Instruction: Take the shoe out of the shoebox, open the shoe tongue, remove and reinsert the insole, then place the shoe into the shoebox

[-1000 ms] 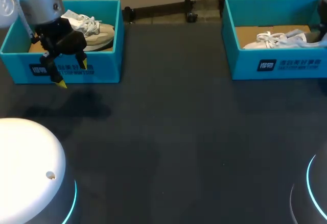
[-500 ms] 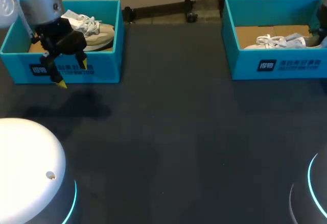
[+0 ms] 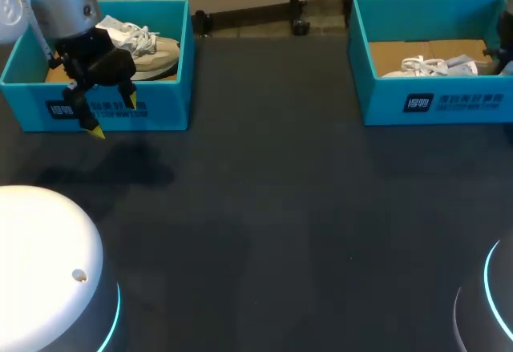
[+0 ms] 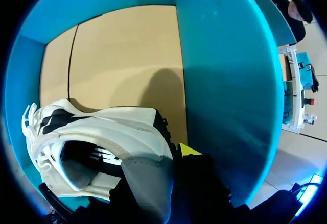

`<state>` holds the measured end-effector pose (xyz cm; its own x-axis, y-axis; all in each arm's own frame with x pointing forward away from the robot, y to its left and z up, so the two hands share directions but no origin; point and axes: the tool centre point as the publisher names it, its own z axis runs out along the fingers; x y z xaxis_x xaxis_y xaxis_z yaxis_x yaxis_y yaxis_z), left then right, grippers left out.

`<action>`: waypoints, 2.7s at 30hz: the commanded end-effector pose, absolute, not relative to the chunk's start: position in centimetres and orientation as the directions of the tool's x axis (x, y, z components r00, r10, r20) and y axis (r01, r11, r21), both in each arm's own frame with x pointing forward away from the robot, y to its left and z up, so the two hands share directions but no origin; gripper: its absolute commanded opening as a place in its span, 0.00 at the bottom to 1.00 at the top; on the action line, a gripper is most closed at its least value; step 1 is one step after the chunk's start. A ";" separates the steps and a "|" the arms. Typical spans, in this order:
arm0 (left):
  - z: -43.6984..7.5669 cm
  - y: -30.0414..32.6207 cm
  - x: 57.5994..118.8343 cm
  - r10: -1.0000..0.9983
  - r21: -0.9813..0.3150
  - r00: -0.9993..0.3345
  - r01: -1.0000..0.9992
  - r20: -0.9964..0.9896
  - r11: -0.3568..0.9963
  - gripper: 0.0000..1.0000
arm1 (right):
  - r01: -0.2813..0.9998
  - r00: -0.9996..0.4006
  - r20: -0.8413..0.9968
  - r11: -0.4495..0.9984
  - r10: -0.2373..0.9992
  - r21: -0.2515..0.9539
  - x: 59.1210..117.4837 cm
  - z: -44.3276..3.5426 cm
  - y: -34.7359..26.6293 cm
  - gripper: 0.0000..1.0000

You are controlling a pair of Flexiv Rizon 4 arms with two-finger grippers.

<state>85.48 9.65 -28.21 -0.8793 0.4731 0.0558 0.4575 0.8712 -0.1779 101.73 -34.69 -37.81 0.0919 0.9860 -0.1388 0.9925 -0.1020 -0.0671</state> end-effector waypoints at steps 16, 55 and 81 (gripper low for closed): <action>-28.2 9.7 85.4 0.474 -0.177 -0.879 0.458 0.055 0.871 1.00 | 0.991 0.097 -0.131 -0.108 0.987 -0.077 102.1 -37.2 -33.9 0.40; -28.2 9.7 85.4 0.474 -0.177 -0.879 0.458 0.055 0.871 1.00 | 0.995 0.090 -0.040 -0.091 0.995 -0.031 96.4 -19.2 -25.8 1.00; -28.2 9.7 85.4 0.474 -0.177 -0.879 0.458 0.055 0.871 1.00 | 0.989 0.137 0.022 -0.135 0.990 -0.067 90.9 -19.2 -23.2 1.00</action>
<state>85.48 9.65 -28.21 -0.8793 0.4730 0.0558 0.4574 0.8713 -0.1779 91.05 -23.18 -19.11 0.1353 0.9906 0.0219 0.9884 -0.1333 -0.0732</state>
